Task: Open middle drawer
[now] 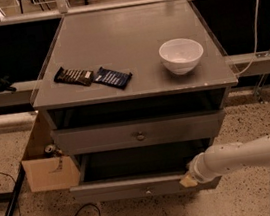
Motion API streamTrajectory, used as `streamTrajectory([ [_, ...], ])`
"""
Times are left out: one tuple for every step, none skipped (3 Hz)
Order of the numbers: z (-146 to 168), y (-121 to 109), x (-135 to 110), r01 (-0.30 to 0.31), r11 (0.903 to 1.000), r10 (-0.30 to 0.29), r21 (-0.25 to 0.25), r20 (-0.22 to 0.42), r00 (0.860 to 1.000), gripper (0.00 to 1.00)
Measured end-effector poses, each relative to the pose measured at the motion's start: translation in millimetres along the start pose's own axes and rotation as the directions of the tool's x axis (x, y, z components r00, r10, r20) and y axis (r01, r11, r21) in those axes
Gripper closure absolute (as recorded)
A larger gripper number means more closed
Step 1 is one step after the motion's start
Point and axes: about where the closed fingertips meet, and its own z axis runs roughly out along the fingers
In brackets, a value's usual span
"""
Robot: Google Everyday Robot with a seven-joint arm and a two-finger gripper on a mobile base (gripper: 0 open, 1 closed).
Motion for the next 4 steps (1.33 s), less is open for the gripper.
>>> streamTrajectory([
  [0.0,0.0,0.0,0.0,1.0,0.0,0.0,0.0,1.0,0.0],
  [0.0,0.1,0.1,0.0,1.0,0.0,0.0,0.0,1.0,1.0],
  [-5.5,11.9,16.0,0.006,1.0,-0.006,0.0,-0.012,1.0,1.0],
  [-6.9,11.9,15.5,0.006,1.0,-0.006,-0.001,-0.012,1.0,1.0],
])
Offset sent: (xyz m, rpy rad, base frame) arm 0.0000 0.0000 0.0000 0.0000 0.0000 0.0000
